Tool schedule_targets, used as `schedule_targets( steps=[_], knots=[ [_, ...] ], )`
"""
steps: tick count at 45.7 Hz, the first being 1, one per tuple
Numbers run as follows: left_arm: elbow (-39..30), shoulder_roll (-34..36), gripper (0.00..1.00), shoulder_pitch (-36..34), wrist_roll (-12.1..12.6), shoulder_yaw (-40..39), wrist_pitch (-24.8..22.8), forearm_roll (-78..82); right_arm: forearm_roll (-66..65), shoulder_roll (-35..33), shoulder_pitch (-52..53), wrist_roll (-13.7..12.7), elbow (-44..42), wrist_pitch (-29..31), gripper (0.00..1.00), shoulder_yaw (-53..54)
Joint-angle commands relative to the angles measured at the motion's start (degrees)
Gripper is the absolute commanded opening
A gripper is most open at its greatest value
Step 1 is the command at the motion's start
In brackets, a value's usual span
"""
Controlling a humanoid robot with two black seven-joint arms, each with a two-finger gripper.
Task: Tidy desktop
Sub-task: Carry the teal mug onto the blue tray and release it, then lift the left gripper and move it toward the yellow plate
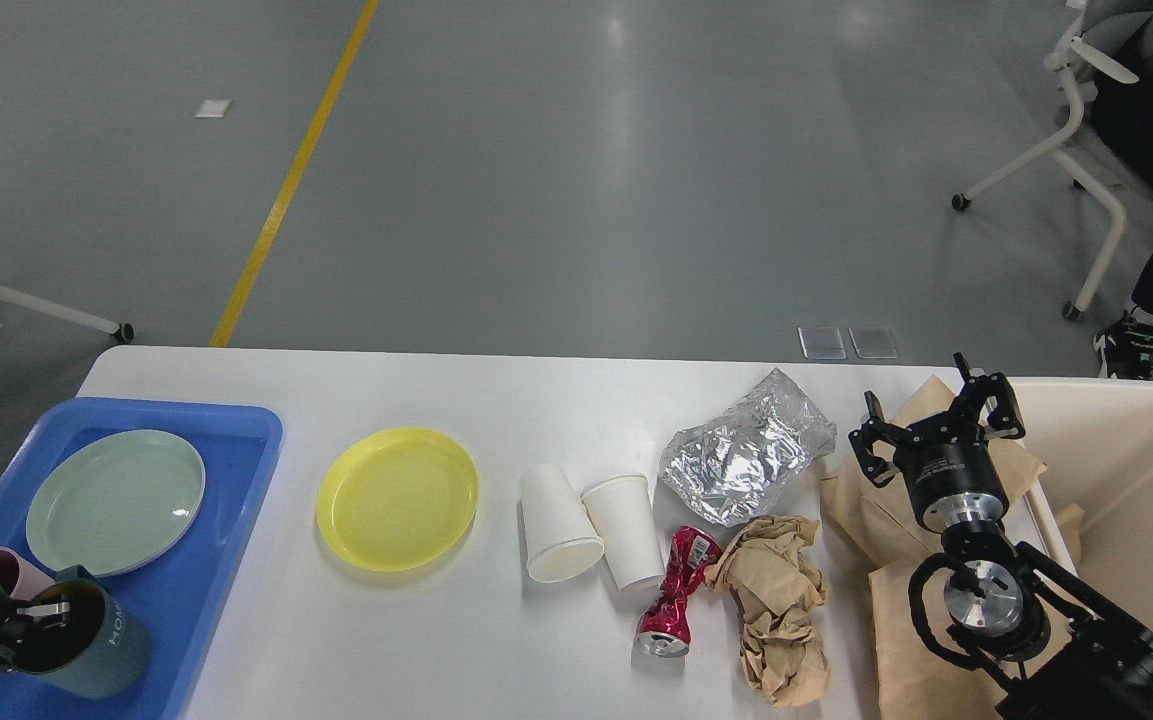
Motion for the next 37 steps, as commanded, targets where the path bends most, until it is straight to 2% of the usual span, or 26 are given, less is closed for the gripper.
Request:
schedule_targets(
  steps=[1, 2, 5, 6, 7, 12, 28, 34, 37],
  knots=[
    [0.12, 0.33, 0.22, 0.44, -0.39, 0.1, -0.27, -0.5, 0.0, 0.0, 0.0, 0.01, 0.0, -0.01, 1.0, 0.0],
    [0.12, 0.33, 0.33, 0.35, -0.39, 0.1, -0.27, -0.58, 0.0, 0.0, 0.0, 0.01, 0.0, -0.01, 1.0, 0.0],
    [0.12, 0.5, 0.77, 0.09, -0.92, 0.01, -0.01, -0.67, 0.0, 0.0, 0.0, 0.01, 0.0, -0.01, 1.0, 0.0],
    [0.12, 0.5, 0.87, -0.08, -0.92, -0.08, -0.01, -0.67, 0.0, 0.0, 0.0, 0.01, 0.0, -0.01, 1.0, 0.0],
    [-0.06, 0.41, 0.92, -0.17, -1.0, -0.25, -0.27, -0.76, 0.0, 0.0, 0.0, 0.01, 0.0, -0.01, 1.0, 0.0],
    [-0.94, 0.59, 0.95, -0.09, -0.66, -0.08, -1.77, -1.9, 0.0, 0.0, 0.0, -0.08, 0.0, -0.01, 1.0, 0.0],
    [-1.73, 2.26, 0.95, -2.72, -0.3, 1.94, -2.21, -2.08, 0.0, 0.0, 0.0, 0.01, 0.0, -0.01, 1.0, 0.0],
    [-4.01, 2.61, 0.95, -6.67, -0.56, 6.06, -2.21, -2.34, 0.0, 0.0, 0.0, 0.01, 0.0, -0.01, 1.0, 0.0],
    [-7.52, 2.26, 0.95, -12.81, -0.65, 11.42, -2.12, -4.97, 0.0, 0.0, 0.0, 0.01, 0.0, -0.01, 1.0, 0.0]
  ],
)
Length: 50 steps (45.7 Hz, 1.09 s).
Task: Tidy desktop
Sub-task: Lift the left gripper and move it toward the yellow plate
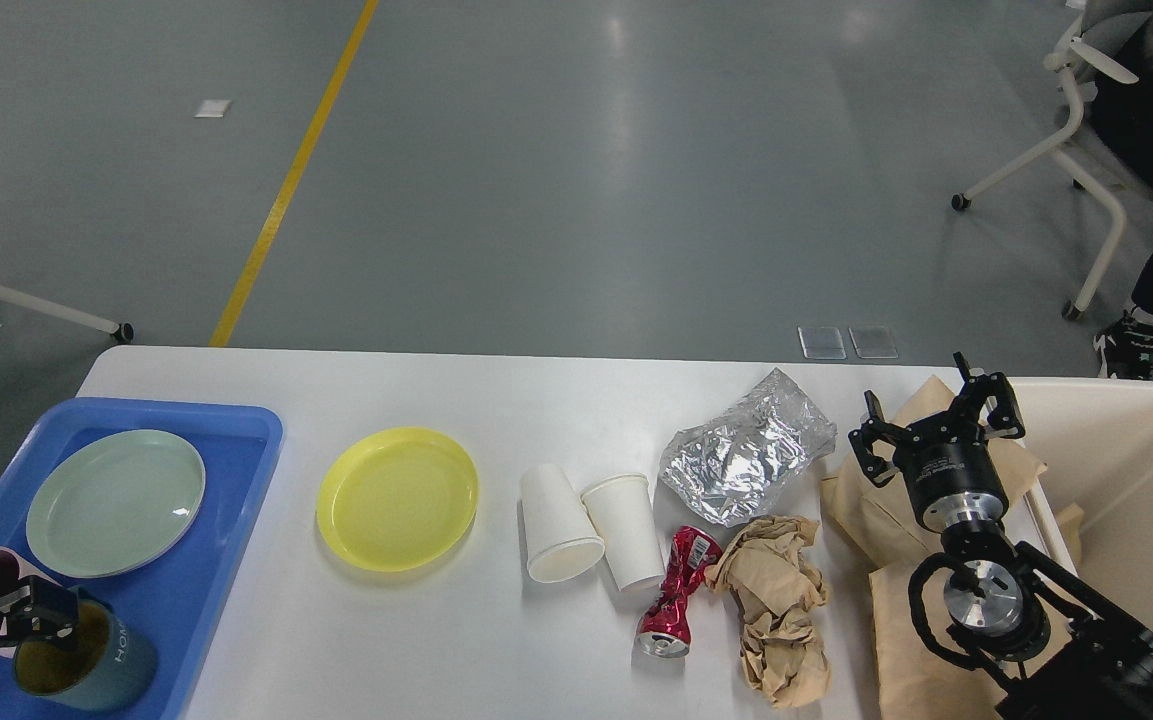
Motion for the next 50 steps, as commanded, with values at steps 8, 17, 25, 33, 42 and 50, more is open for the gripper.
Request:
schedule_targets(
  steps=[8, 17, 25, 33, 42, 50],
  knots=[
    [-13.56, -2.69, 0.95, -26.59, -0.38, 21.07, 0.0, -6.41, 0.0, -0.01, 0.07, -0.01, 0.09, 0.0, 1.0, 0.0],
    [-26.66, -14.19, 0.95, -48.84, -3.19, 36.21, -0.7, -13.26, 0.0, -0.01, 0.07, -0.01, 0.09, 0.0, 1.0, 0.0],
    [-31.32, -27.29, 0.94, -60.71, -4.6, 36.92, -6.67, -19.68, 0.0, -0.01, 0.07, -0.01, 0.09, 0.0, 1.0, 0.0],
    [-36.87, -38.98, 0.93, -75.56, -4.6, 33.06, -11.94, -26.62, 0.0, -0.01, -0.02, -0.01, 0.09, 0.0, 1.0, 0.0],
    [-36.78, -46.55, 0.91, -81.9, -5.39, 29.1, -20.39, -34.53, 0.0, -0.01, 0.07, -0.01, 0.0, 0.0, 1.0, 0.0],
    [-36.78, -47.61, 0.91, -79.27, -5.74, 27.34, -18.99, -36.38, 0.0, -0.01, 0.07, -0.01, 0.0, 0.0, 1.0, 0.0]
  ],
)
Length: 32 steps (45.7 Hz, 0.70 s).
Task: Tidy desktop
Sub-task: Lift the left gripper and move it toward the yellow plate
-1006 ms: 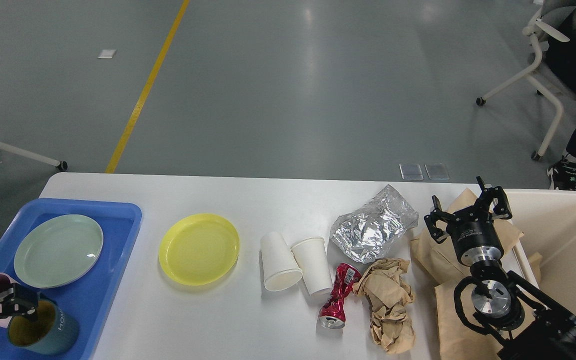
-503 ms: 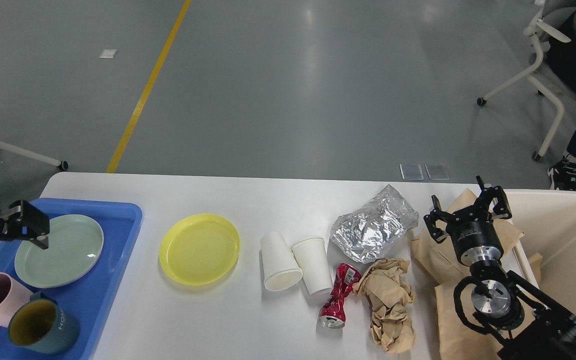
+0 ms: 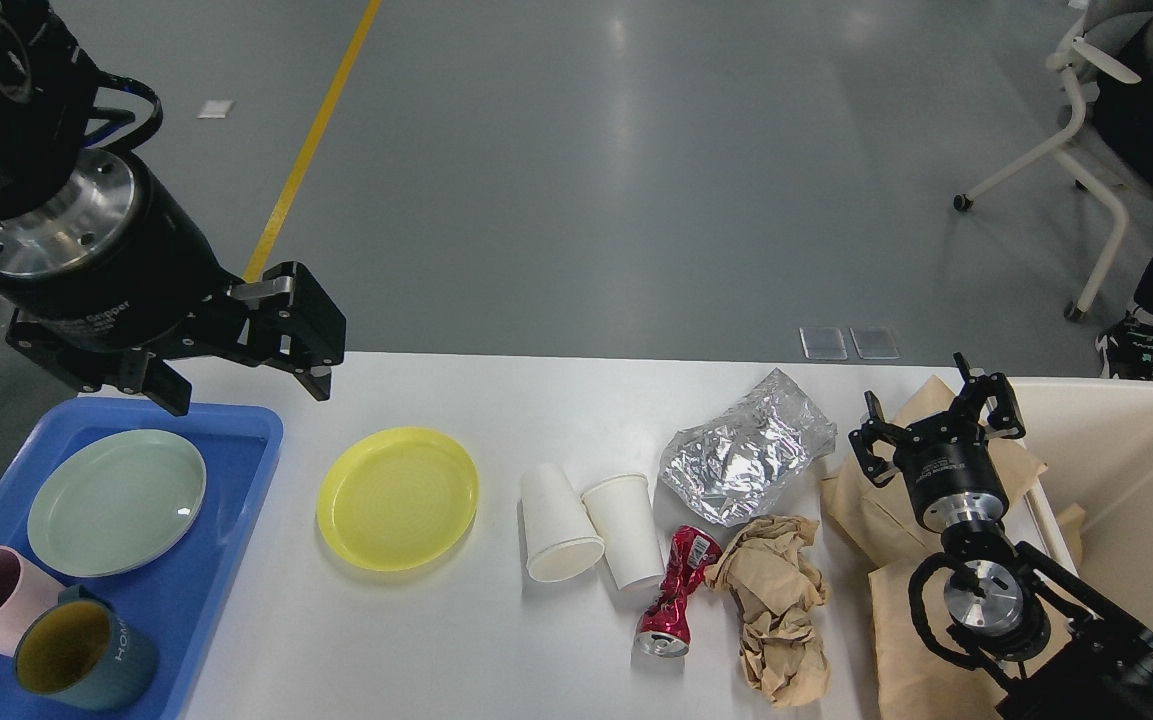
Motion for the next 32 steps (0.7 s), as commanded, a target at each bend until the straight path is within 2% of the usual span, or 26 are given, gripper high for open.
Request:
schedule_targets(
  steps=[1, 8, 14, 22, 27, 32],
  knots=[
    [0.0, -0.39, 0.91, 2.1, -0.21, -0.92, 1.29, -1.29, 0.0, 0.0, -0.01, 0.02, 0.0, 0.0, 1.0, 0.0],
    [0.96, 0.58, 0.91, 7.81, -0.03, -0.39, 3.84, -4.8, 0.0, 0.0, -0.01, 0.02, 0.08, 0.0, 1.0, 0.0],
    [2.54, 4.7, 0.82, 14.57, 0.06, 0.05, 5.77, -7.61, 0.0, 0.0, -0.01, 0.02, 0.08, 0.0, 1.0, 0.0],
    [11.06, 8.05, 0.85, 31.44, -0.03, -0.48, 9.99, -9.03, 0.0, 0.0, -0.01, 0.02, 0.08, 0.0, 1.0, 0.0],
    [16.6, 10.33, 0.93, 42.43, 0.41, -3.55, 16.14, -8.32, 0.0, 0.0, -0.01, 0.02, 0.08, 0.0, 1.0, 0.0],
    [20.29, 11.13, 0.94, 51.93, 0.41, -5.49, 21.24, -8.15, 0.0, 0.0, -0.01, 0.02, 0.08, 0.0, 1.0, 0.0]
  ],
)
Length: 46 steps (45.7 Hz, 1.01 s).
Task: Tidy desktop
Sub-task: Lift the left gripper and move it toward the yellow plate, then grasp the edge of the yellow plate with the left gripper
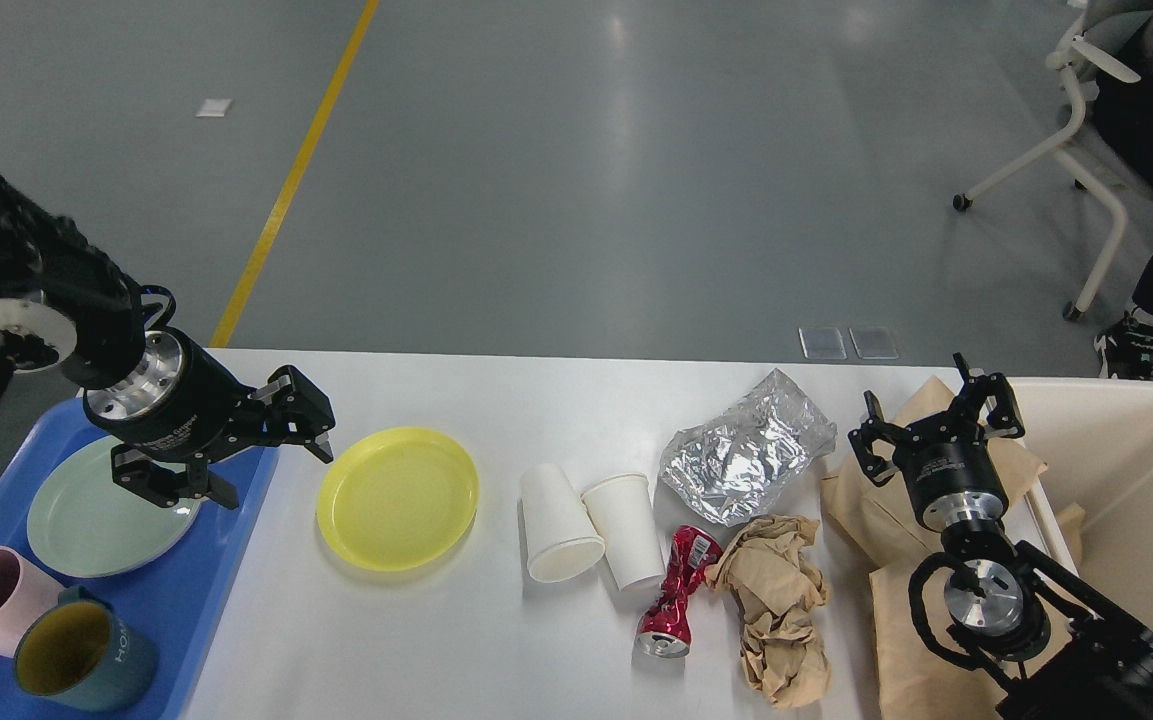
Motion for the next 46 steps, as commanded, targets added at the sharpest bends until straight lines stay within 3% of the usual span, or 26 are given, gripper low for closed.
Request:
schedule_targets(
  steps=[1, 9, 20, 27, 46],
  knots=[
    [4.55, 1.32, 0.94, 10.93, -0.2, -2.06, 5.65, 0.29, 0.0, 0.0, -0.01, 0.01, -0.01, -0.02, 1.0, 0.0],
    [12.9, 4.75, 0.94, 23.85, -0.47, -10.57, 8.9, -0.14, 0.0, 0.0, -0.01, 0.01, -0.01, -0.02, 1.0, 0.0],
    [22.31, 4.66, 0.93, 41.0, -0.11, -21.04, 20.32, -1.02, 0.0, 0.0, -0.01, 0.01, -0.01, -0.02, 1.0, 0.0],
    [24.15, 3.61, 0.93, 43.29, -0.03, -23.16, 26.66, -5.59, 0.0, 0.0, -0.01, 0.01, -0.09, -0.02, 1.0, 0.0],
    [29.69, 2.73, 0.93, 47.16, -0.46, -27.73, 29.12, -6.47, 0.0, 0.0, -0.01, 0.01, -0.09, -0.02, 1.0, 0.0]
  ],
)
